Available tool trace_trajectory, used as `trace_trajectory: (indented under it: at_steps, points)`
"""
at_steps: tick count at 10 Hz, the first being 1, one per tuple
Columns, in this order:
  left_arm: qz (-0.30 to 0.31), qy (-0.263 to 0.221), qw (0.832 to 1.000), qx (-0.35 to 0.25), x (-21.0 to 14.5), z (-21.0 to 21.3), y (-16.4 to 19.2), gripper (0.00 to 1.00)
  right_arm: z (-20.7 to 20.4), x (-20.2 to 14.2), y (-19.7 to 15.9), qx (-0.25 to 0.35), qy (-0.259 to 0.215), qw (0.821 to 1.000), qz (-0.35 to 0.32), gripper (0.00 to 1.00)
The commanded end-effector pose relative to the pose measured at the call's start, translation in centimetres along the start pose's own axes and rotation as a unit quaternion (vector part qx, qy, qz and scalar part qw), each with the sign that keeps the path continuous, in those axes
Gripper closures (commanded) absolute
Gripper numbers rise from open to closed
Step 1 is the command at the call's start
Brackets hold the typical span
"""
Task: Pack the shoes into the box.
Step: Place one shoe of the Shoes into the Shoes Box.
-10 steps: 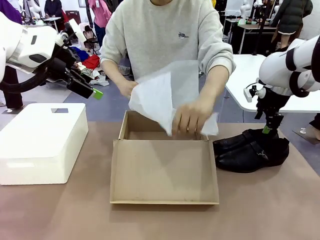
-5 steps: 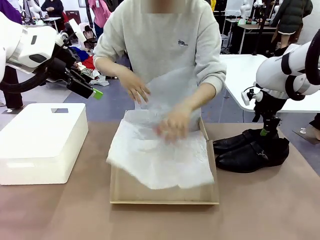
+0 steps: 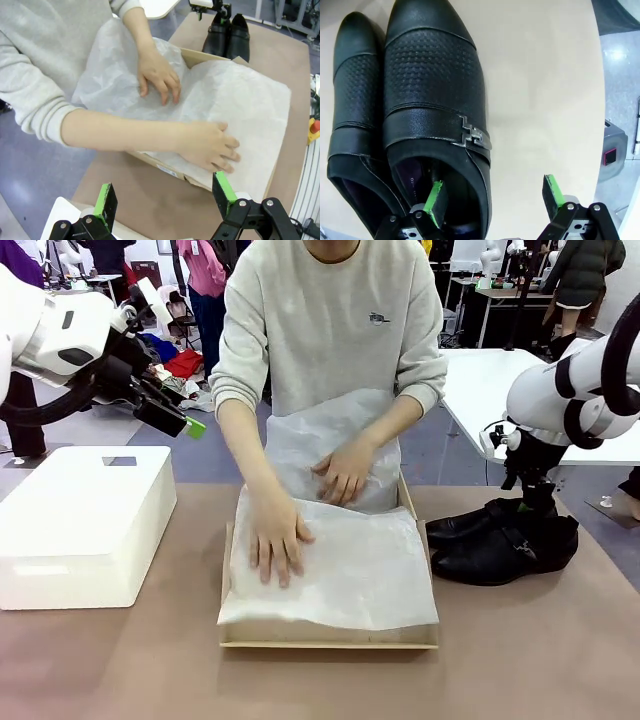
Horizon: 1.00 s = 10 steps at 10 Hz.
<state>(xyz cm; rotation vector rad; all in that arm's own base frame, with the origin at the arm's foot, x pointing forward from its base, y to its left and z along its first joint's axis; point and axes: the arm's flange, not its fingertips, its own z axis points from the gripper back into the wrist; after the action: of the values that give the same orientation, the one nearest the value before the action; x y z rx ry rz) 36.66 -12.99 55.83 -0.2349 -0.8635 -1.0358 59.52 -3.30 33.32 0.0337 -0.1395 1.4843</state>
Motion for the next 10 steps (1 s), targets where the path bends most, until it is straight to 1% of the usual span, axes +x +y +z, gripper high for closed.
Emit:
trace_trajectory:
  at_steps: [1,2,6,7,10]
  points:
    - [0.002,-0.004,1.000,-0.004,-0.04,0.00,0.11,0.00,-0.05,0.18,-1.01,0.003,0.004,1.000,-0.022,0.00]
    - [0.002,-0.004,1.000,-0.004,-0.04,0.00,0.11,0.00,-0.11,0.24,-1.11,0.006,0.008,1.000,-0.026,0.14]
    - [0.002,-0.004,1.000,-0.004,-0.04,0.00,0.11,0.00,-0.19,0.30,-1.19,0.017,0.009,0.999,-0.037,0.85]
    - [0.002,-0.004,1.000,-0.004,-0.04,0.00,0.11,0.00,-0.20,0.24,-1.18,0.020,0.009,0.999,-0.040,1.00]
    - [0.002,-0.004,1.000,-0.004,-0.04,0.00,0.11,0.00,0.06,0.17,-1.14,0.021,0.010,0.999,-0.046,1.00]
